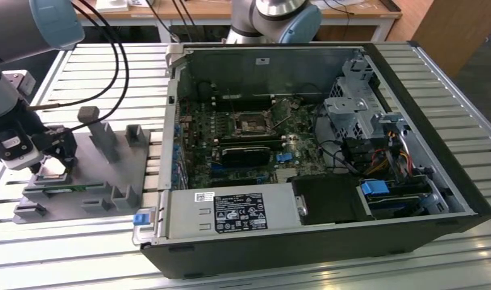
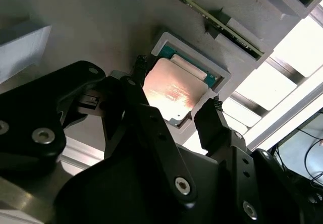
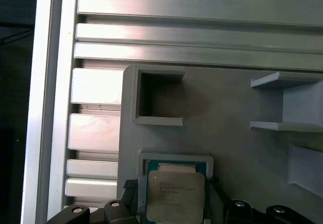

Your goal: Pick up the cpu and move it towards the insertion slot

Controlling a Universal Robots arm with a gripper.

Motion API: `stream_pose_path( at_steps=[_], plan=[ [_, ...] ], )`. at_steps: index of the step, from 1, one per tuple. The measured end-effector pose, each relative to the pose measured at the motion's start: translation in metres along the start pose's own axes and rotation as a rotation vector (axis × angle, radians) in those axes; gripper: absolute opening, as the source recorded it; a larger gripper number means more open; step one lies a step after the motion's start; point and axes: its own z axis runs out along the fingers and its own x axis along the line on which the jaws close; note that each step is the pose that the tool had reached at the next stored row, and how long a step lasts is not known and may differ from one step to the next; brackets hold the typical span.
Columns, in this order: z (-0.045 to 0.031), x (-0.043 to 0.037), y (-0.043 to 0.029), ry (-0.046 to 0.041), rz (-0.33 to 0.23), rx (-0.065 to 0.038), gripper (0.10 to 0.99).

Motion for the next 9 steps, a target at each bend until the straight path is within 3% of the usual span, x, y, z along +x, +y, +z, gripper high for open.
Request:
stream_pose_path(
  at_steps=[9],
  plan=[
    [0.0023, 0.0, -0.0001, -0.0003, 0.015, 0.0, 0.659]
  ],
)
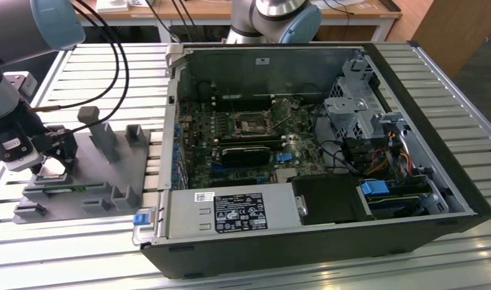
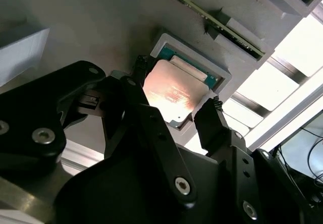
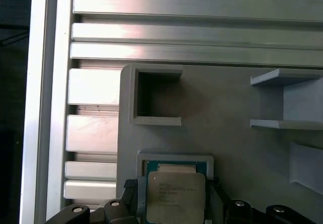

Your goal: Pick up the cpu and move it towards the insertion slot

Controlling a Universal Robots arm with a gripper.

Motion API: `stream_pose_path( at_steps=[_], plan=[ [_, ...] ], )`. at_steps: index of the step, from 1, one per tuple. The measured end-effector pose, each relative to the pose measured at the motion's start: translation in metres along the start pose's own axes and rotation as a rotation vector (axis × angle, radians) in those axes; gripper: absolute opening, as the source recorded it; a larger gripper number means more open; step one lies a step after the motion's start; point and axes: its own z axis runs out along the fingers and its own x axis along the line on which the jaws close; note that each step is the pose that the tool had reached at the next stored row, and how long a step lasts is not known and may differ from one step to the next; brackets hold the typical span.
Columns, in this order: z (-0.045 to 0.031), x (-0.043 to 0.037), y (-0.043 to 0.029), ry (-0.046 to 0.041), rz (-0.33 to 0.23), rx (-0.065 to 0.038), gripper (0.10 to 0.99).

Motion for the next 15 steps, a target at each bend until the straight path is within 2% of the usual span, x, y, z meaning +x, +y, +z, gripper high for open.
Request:
stream_pose_path(
  at_steps=[3, 4, 15],
  plan=[
    [0.0001, 0.0, 0.0, 0.0, 0.0, 0.0, 0.643],
    [0.0001, 0.0, 0.0, -0.0001, 0.0, 0.0, 0.573],
    [-0.0008, -0.0001, 0.0, -0.0003, 0.0, 0.0, 0.545]
  ],
)
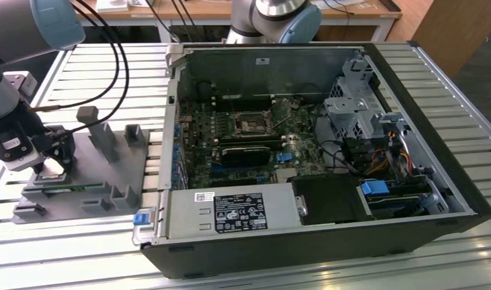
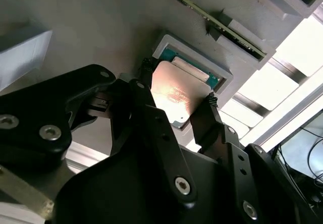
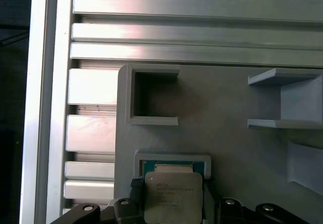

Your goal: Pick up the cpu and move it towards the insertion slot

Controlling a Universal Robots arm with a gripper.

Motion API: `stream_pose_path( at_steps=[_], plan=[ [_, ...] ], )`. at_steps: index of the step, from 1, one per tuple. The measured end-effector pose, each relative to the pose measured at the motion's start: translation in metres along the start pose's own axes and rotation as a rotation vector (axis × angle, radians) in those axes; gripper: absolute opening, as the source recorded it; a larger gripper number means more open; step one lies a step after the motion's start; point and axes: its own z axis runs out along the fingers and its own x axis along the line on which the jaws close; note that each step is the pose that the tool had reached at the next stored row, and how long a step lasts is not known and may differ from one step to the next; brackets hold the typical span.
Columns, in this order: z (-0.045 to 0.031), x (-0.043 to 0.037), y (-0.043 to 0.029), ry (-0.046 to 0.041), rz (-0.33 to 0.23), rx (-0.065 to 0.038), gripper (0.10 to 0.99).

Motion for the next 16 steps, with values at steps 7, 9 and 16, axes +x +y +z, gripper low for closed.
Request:
stream_pose_path(
  at_steps=[7, 9, 16],
  plan=[
    [-0.0063, 0.0, 0.0002, 0.0002, 0.0, 0.0, 0.545],
    [-0.0093, 0.0, 0.0003, 0.0001, 0.0, 0.0, 0.545],
    [-0.0158, 0.0, 0.0005, 0.0, 0.0, -0.001, 0.545]
  ],
)
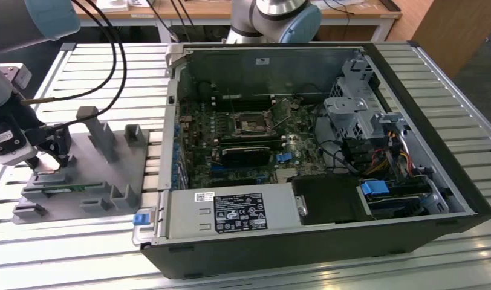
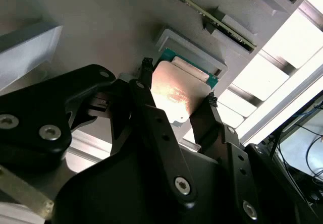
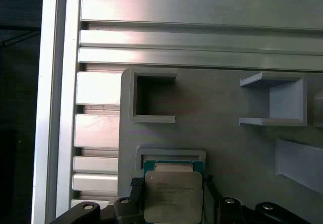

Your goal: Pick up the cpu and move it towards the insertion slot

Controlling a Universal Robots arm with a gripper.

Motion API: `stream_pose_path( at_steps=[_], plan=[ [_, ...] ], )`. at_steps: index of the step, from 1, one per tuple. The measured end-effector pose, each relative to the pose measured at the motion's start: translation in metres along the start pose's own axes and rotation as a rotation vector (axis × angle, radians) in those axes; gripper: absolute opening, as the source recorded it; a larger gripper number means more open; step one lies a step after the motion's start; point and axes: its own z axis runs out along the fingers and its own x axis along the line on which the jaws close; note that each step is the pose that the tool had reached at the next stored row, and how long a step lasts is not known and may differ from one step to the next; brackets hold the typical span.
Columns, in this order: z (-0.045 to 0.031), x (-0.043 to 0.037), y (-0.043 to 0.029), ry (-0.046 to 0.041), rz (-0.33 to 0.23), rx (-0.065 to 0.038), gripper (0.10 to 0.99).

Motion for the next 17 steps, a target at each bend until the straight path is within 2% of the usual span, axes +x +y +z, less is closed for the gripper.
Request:
stream_pose_path(
  at_steps=[17],
  plan=[
    [-0.0158, 0.0001, 0.0008, 0.0001, 0.0, 0.0, 0.545]
  ],
)
